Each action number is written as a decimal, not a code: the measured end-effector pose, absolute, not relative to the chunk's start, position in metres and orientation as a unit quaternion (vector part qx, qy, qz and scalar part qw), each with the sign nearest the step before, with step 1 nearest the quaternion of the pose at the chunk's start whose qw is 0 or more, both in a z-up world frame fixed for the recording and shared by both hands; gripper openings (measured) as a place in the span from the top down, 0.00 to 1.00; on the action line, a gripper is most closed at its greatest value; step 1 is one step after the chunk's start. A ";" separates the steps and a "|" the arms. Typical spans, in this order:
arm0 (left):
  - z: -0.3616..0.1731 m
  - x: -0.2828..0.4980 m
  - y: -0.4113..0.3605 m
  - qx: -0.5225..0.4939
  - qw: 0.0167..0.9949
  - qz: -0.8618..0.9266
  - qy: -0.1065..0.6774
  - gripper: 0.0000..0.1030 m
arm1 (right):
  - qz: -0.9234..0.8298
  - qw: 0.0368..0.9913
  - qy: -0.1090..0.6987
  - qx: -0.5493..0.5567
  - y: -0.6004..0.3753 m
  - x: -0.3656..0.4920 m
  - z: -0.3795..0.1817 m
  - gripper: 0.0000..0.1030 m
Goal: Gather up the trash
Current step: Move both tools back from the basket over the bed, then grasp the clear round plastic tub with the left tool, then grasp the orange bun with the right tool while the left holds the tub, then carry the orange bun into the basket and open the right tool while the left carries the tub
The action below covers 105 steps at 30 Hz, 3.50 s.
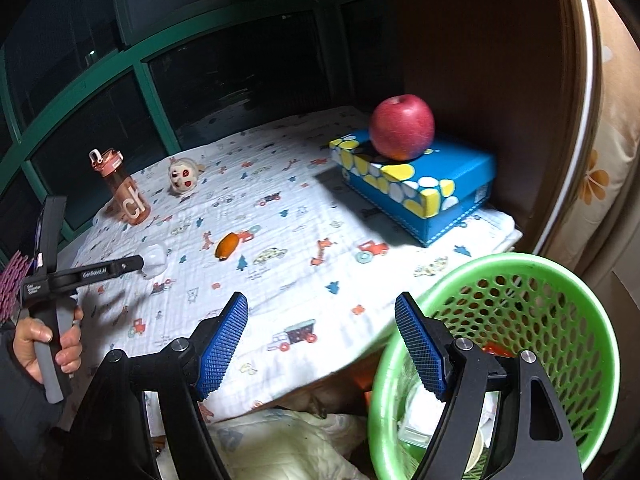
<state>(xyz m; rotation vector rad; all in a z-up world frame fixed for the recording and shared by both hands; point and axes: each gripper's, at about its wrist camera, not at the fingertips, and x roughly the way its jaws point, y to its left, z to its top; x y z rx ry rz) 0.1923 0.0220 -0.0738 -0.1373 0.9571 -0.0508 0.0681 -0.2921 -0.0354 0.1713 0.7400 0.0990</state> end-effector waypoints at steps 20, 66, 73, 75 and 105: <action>-0.124 0.256 0.076 -0.174 0.839 0.006 0.516 0.18 | 0.094 0.914 0.391 0.064 -0.239 0.121 -0.053 0.29; -0.087 0.229 0.097 -0.152 0.871 -0.037 0.466 0.37 | 0.151 0.868 0.469 0.062 -0.127 0.274 -0.139 0.52; -0.087 0.227 0.097 -0.144 0.872 -0.037 0.466 0.37 | 0.141 0.866 0.475 0.062 -0.123 0.286 -0.148 0.59; -0.089 0.226 0.097 -0.144 0.871 -0.037 0.467 0.37 | 0.140 0.867 0.475 0.061 -0.122 0.287 -0.149 0.62; -0.074 0.205 0.074 -0.130 0.877 -0.052 0.460 0.37 | 0.148 0.885 0.440 0.032 -0.132 0.236 -0.111 0.72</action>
